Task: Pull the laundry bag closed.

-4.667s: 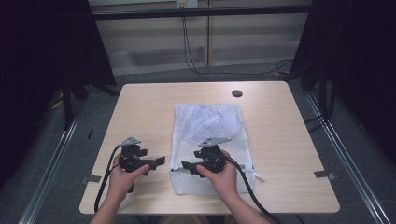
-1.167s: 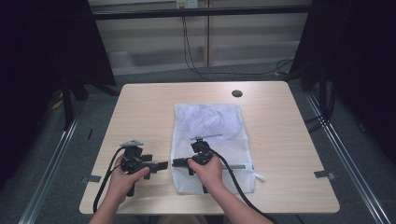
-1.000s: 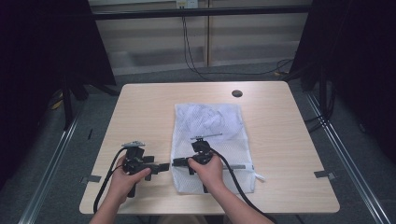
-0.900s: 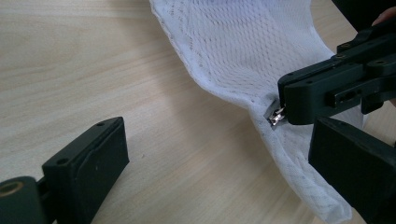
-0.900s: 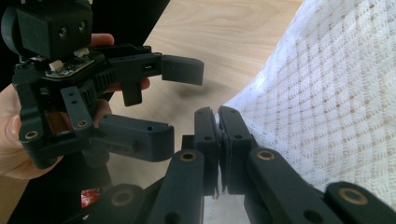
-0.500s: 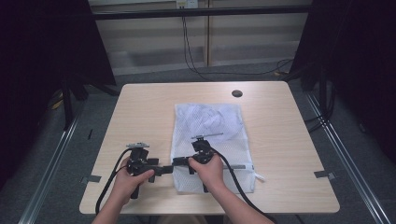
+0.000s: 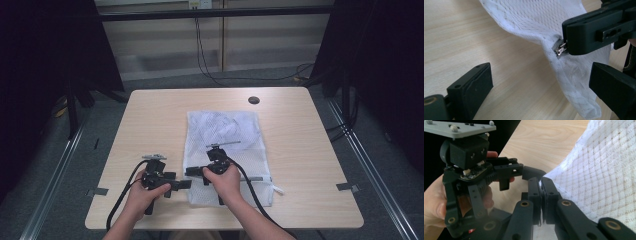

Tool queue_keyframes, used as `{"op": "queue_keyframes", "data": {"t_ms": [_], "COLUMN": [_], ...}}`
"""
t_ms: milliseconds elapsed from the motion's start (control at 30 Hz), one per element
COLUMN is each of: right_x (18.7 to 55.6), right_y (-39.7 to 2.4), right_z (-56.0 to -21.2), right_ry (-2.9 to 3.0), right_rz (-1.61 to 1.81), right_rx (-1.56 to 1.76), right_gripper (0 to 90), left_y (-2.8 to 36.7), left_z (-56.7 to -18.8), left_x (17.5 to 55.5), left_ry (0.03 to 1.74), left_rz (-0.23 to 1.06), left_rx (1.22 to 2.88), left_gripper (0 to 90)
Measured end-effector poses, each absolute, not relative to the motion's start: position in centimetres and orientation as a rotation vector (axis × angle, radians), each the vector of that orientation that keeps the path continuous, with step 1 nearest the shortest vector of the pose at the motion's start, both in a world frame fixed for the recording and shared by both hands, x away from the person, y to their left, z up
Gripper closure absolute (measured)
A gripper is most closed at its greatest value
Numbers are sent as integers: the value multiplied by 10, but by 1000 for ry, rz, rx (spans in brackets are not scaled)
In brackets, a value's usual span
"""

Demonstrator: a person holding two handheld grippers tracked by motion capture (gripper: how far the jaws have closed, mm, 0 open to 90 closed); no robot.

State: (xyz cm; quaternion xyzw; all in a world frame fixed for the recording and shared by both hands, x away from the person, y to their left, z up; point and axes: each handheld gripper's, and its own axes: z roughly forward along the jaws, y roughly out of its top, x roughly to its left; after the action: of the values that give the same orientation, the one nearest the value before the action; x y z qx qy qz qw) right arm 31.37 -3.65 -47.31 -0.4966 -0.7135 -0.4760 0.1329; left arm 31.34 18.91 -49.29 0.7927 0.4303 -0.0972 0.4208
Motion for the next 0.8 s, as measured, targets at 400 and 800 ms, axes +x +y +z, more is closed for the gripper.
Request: {"op": "queue_keyframes", "data": {"t_ms": [400, 800], "right_x": [315, 315], "right_y": [-35, -35], "right_z": [-469, -467], "right_ry": [-2075, -2072], "right_rz": [-1394, -1402], "right_rx": [-1427, -1425], "right_gripper": [871, 871], "left_y": [181, 176], "left_z": [-498, -494], "left_x": [313, 311], "left_ry": [1082, 1020], "left_rz": [-337, -295], "left_rx": [1917, 1923], "left_gripper": [34, 248]}}
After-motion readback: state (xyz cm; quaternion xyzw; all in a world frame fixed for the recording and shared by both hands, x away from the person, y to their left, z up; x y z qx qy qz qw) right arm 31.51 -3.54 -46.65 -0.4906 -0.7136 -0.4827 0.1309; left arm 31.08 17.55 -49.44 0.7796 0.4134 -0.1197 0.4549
